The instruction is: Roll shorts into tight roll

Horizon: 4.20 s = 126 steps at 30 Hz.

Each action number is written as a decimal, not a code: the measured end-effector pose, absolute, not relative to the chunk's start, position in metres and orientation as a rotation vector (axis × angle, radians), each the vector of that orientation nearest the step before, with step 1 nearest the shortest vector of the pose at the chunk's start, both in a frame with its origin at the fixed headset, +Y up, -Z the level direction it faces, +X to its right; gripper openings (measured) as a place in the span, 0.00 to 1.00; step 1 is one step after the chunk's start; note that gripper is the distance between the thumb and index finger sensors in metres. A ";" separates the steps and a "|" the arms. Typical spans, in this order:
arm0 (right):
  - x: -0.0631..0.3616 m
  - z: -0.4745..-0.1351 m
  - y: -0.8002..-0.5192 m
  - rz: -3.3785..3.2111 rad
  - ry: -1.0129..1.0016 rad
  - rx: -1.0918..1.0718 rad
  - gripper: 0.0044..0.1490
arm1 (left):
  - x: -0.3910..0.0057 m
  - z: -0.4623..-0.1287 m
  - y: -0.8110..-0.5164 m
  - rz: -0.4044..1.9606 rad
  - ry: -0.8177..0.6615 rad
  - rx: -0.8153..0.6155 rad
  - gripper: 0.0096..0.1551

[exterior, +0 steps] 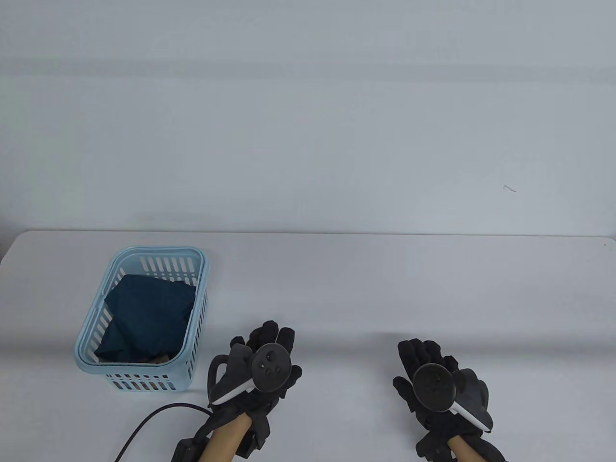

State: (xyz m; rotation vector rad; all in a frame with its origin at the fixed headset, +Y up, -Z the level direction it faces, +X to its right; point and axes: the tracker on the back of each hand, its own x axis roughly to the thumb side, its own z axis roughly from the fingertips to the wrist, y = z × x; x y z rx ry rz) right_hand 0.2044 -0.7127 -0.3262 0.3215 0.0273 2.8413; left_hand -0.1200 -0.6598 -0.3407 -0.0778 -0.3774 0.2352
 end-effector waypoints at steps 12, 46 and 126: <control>0.204 -0.326 -0.713 2.832 0.062 0.320 0.45 | -0.234 -0.365 -0.590 0.218 -0.079 0.004 0.45; 0.192 -0.324 -0.719 2.673 0.308 0.356 0.46 | -0.320 -0.490 -0.673 -0.034 0.331 -0.769 0.64; 0.230 -0.333 -0.723 2.681 0.285 0.165 0.45 | -0.163 -0.398 -0.549 0.481 -0.169 0.033 0.27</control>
